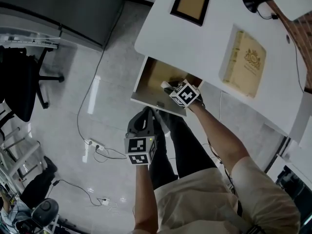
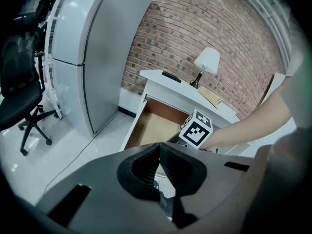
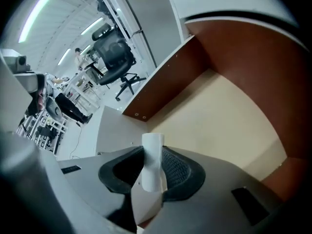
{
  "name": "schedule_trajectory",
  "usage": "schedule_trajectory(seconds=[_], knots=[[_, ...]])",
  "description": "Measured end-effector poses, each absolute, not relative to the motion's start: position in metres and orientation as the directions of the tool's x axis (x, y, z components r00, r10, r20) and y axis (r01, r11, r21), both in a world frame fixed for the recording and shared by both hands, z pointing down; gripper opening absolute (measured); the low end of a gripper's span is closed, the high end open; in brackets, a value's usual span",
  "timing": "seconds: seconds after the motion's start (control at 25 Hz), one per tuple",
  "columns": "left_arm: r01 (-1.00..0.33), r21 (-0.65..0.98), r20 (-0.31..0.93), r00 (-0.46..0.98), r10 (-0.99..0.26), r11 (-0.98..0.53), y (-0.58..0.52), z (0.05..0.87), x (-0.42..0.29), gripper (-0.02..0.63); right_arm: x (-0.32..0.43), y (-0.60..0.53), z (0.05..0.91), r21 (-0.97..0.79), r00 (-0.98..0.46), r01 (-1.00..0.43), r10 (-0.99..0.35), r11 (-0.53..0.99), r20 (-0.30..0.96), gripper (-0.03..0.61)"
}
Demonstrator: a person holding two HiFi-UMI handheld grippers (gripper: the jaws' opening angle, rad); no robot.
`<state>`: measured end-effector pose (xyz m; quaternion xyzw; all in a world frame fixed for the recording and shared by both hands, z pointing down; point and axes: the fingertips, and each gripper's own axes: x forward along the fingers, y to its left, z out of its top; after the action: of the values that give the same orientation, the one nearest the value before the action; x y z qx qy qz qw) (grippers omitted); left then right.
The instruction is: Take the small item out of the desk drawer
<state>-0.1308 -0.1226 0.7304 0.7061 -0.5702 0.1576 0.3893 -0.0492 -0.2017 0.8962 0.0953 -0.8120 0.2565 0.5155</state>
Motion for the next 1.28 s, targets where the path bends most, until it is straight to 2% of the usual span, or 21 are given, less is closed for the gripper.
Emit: schedule_trajectory(seconds=[0.92,1.28], knots=[[-0.918,0.357,0.623,0.371,-0.689,-0.171,-0.118,0.645,-0.116,0.017,-0.022,-0.183,0.726,-0.309,-0.603,-0.602,-0.166,0.736,0.780,0.138],[-0.918,0.328,0.613,0.387,-0.688,-0.224,-0.120,0.598,-0.124,0.017,-0.019,-0.173,0.666,-0.300,-0.615,-0.663,-0.270,0.685,0.741,0.138]])
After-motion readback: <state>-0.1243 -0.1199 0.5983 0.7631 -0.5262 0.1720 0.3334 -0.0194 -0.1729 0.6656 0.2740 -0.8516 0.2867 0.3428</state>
